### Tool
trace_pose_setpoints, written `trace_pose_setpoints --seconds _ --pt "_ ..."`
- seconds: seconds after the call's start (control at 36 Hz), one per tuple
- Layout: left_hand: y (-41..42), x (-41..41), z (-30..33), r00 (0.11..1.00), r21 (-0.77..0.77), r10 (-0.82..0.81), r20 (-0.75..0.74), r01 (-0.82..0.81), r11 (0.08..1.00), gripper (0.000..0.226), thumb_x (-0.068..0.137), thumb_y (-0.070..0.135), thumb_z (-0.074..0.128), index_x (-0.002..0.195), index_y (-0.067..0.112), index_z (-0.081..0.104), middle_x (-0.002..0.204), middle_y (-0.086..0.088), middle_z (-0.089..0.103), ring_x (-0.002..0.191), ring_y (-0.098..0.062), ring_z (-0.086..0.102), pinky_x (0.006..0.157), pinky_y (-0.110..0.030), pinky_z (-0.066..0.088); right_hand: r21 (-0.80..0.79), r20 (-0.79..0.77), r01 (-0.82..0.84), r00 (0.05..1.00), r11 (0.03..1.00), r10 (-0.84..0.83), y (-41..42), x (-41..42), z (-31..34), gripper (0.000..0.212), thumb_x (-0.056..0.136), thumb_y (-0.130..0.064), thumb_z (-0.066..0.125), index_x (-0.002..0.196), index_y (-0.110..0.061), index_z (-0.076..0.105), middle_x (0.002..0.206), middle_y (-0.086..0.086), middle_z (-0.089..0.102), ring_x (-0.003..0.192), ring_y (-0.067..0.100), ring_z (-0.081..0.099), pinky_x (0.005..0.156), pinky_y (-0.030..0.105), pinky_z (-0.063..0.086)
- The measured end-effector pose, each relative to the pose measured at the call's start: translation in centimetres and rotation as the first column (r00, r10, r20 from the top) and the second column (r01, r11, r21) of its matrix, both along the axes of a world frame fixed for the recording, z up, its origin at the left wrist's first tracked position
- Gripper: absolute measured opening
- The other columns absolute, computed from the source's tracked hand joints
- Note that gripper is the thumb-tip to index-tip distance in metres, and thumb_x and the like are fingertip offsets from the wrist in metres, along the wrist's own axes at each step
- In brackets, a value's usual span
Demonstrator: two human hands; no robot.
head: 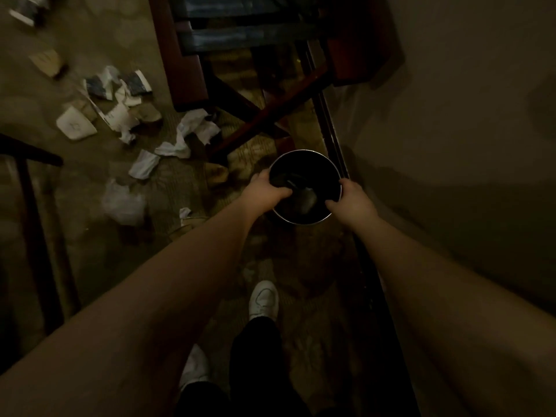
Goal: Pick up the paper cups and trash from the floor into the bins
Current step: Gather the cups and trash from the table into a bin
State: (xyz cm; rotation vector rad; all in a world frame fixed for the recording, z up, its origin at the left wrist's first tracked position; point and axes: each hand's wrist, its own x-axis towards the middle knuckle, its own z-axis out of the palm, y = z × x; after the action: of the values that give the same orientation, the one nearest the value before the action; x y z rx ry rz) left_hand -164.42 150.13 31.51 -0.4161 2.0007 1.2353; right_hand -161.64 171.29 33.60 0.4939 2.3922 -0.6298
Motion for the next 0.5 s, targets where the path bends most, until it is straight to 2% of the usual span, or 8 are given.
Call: trace_pose_setpoints --seconds 0.06,0.17,0.22,0.33,0.5 --pt "-1.3 0.3 2.4 1.0 -0.021 -0.015 -0.018 0.015 1.0 0.076 0.091 0.031 0.069 0.154 0.019 0.028 0.158 -0.004 0.028 0.135 -0.027 0.044 0.09 -0.028 0.043 0.002 -0.009 -0.029 1.0 1.0 0.029 -0.5 0.4 2.2 0.07 0.09 -0.028 0.068 0.151 -0.014 0.036 0.149 0.011 0.04 0.133 0.031 0.045 0.106 0.042 0.043" --pt "-4.4 1.3 8.5 0.997 -0.035 -0.047 -0.057 0.045 0.998 0.079 0.092 0.031 0.067 0.157 0.022 0.024 0.162 -0.004 0.023 0.142 -0.025 0.036 0.1 -0.031 0.041 0.013 -0.017 -0.099 0.995 0.995 0.099 -1.9 1.2 7.5 0.066 0.09 -0.029 0.068 0.147 -0.011 0.042 0.144 0.012 0.044 0.129 0.03 0.048 0.103 0.04 0.044" --pt "-6.1 1.8 11.9 0.994 -0.054 -0.074 -0.076 0.07 0.996 0.078 0.092 0.032 0.067 0.156 0.022 0.024 0.161 -0.005 0.025 0.14 -0.024 0.038 0.097 -0.028 0.041 0.022 -0.031 -0.138 0.99 0.99 0.139 -3.0 1.5 10.5 0.063 0.091 -0.03 0.067 0.146 -0.01 0.043 0.145 0.011 0.044 0.128 0.029 0.049 0.102 0.039 0.045" --pt "-9.2 3.0 19.0 0.975 -0.143 -0.186 -0.121 0.168 0.975 0.079 0.089 0.038 0.068 0.155 0.021 0.029 0.158 -0.004 0.028 0.14 -0.025 0.036 0.109 -0.037 0.039 0.051 -0.057 -0.215 0.974 0.975 0.217 -5.3 2.2 17.0 0.062 0.094 -0.032 0.063 0.147 -0.008 0.041 0.148 0.011 0.042 0.132 0.029 0.046 0.103 0.039 0.042" --pt "-13.6 5.5 29.5 0.957 -0.229 -0.238 -0.166 0.197 0.953 0.074 0.088 0.043 0.066 0.151 0.015 0.038 0.149 -0.005 0.04 0.132 -0.023 0.046 0.105 -0.039 0.045 0.092 -0.039 -0.391 0.918 0.916 0.396 -10.1 2.7 26.2 0.065 0.094 -0.04 0.06 0.149 -0.013 0.04 0.149 0.007 0.041 0.129 0.03 0.048 0.103 0.043 0.045"
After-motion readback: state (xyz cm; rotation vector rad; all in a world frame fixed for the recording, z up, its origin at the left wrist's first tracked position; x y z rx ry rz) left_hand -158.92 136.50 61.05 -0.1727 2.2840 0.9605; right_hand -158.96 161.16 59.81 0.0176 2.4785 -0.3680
